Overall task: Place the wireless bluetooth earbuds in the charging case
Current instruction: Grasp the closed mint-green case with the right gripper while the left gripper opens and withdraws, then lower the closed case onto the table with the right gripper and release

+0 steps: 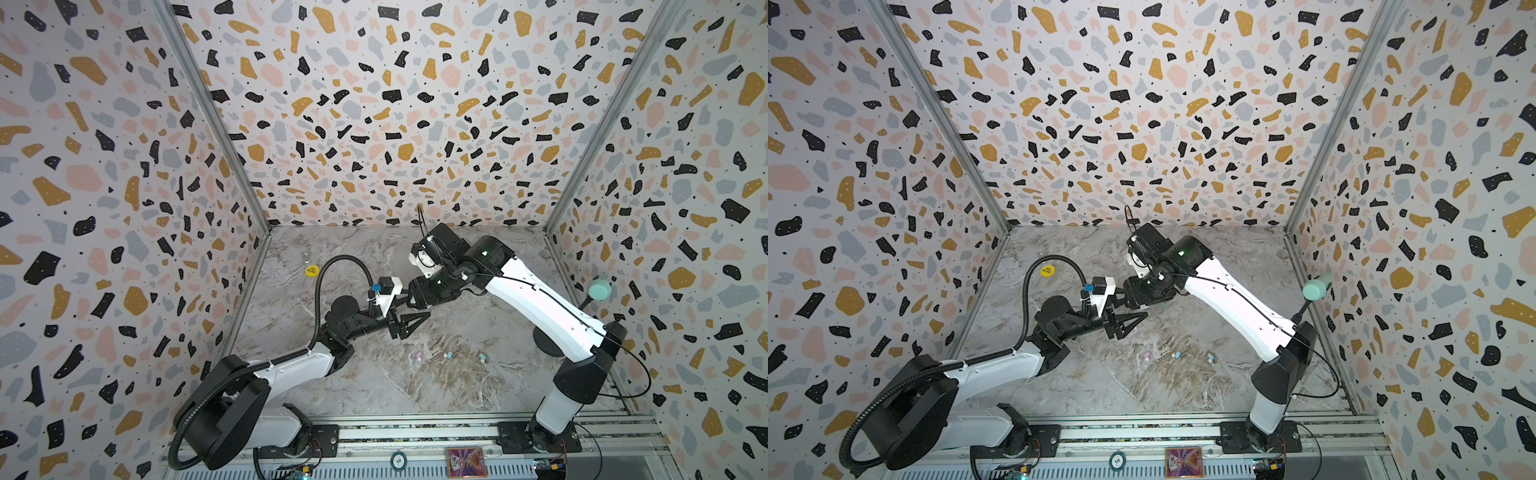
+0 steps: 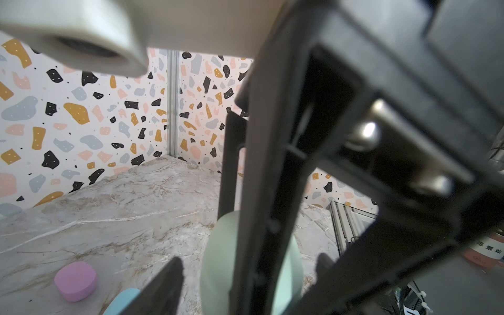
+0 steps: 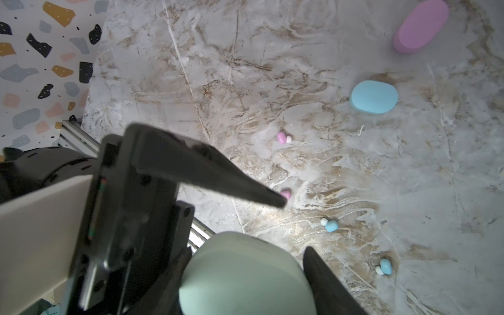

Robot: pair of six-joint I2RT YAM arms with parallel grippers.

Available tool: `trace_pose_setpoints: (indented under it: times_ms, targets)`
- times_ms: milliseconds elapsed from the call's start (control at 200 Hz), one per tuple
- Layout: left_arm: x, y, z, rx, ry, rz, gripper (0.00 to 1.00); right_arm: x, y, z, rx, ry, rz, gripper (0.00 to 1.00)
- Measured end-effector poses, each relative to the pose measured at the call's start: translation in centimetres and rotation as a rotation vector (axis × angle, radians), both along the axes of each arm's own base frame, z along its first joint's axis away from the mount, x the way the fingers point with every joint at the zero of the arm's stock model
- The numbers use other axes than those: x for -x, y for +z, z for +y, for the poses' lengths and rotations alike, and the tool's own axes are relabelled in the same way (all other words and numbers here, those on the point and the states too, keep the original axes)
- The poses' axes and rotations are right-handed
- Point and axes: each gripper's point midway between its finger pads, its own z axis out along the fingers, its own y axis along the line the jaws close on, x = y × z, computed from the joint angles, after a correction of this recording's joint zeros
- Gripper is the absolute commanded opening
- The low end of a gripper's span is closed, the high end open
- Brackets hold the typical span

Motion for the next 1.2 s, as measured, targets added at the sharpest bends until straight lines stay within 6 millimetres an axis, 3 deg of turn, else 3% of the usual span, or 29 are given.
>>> trace_pose_setpoints:
  times_ms: [235,330,466,691,961,1202]
  targets:
    - [-1.2,0.2,1.4,-0.041,0.129,-0.002,1.0,-2.5,-3.4,-8.3,0.051,-0.23,-0.016,0.52]
    - [-2.1,0.1,2.5,-0.071,0.22,0.001,1.0,-3.0,-5.7,-11.9,0.076,-0.325,-0.02,0.52]
    - [-3.8,-1.1,4.6,-0.136,0.388,0.042,1.0,-3.7,-9.2,-15.4,0.094,-0.422,-0.005,0.52]
    - [-5.7,-3.5,8.1,-0.242,0.609,0.12,1.0,-5.9,-13.3,-18.5,0.121,-0.505,-0.02,0.53]
    - [-6.2,-5.2,10.0,-0.315,0.717,0.187,1.0,-7.3,-18.8,-21.8,0.174,-0.588,0.004,0.53]
    - [-6.6,-5.9,11.2,-0.336,0.786,0.233,1.0,-8.5,-20.9,-23.5,0.205,-0.637,-0.001,0.55]
